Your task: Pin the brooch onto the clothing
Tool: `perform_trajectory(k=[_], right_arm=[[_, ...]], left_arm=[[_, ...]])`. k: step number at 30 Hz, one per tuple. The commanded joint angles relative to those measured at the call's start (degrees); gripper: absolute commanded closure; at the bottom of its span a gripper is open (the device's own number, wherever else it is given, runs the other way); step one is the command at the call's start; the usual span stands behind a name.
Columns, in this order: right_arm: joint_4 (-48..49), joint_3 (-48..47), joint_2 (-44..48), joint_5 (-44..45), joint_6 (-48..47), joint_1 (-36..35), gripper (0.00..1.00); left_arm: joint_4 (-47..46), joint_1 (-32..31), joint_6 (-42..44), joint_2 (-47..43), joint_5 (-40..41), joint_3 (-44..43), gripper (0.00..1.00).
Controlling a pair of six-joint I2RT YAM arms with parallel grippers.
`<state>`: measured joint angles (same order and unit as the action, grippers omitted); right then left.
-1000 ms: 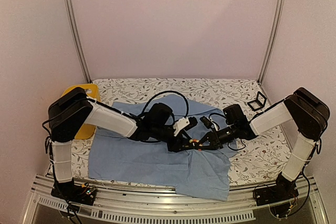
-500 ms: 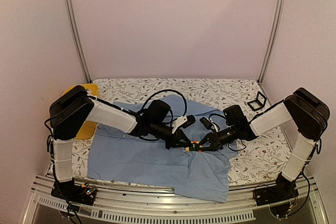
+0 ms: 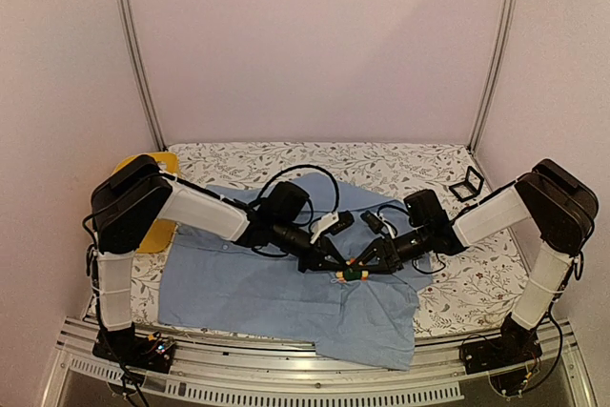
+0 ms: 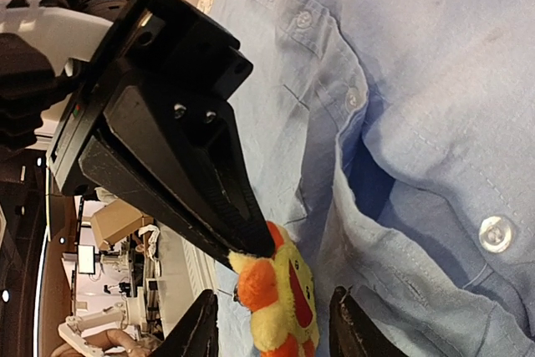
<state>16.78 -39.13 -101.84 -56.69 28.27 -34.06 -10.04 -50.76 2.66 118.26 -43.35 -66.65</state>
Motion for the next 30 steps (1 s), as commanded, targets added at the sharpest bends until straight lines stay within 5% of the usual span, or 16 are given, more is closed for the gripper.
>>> perform_trajectory(k=[1, 11, 16, 23, 30], right_arm=[[0.4, -1.3, 1.9, 0.1, -1.3, 0.5, 0.53], [3.6, 6.4, 14.5, 19.8, -10.4, -1.5, 0.37], [11.7, 12.2, 18.8, 33.3, -16.4, -6.3, 0.16], [26.1, 24.3, 19.3, 36.0, -31.1, -11.6, 0.14], [29.3, 23.2, 14.7, 36.4, -35.5, -13.6, 0.14]], left_arm=[[0.4, 0.8, -0.8, 1.0, -2.8, -0.6, 1.00], [0.0, 1.4, -2.0, 0.9, -2.7, -0.2, 1.00], [0.1, 1.5, -2.3, 0.7, -2.9, -0.6, 1.00], [0.5, 1.5, -2.5, 1.0, -3.2, -0.8, 1.00], [0.7, 1.5, -2.5, 1.3, -3.1, -1.5, 1.00]])
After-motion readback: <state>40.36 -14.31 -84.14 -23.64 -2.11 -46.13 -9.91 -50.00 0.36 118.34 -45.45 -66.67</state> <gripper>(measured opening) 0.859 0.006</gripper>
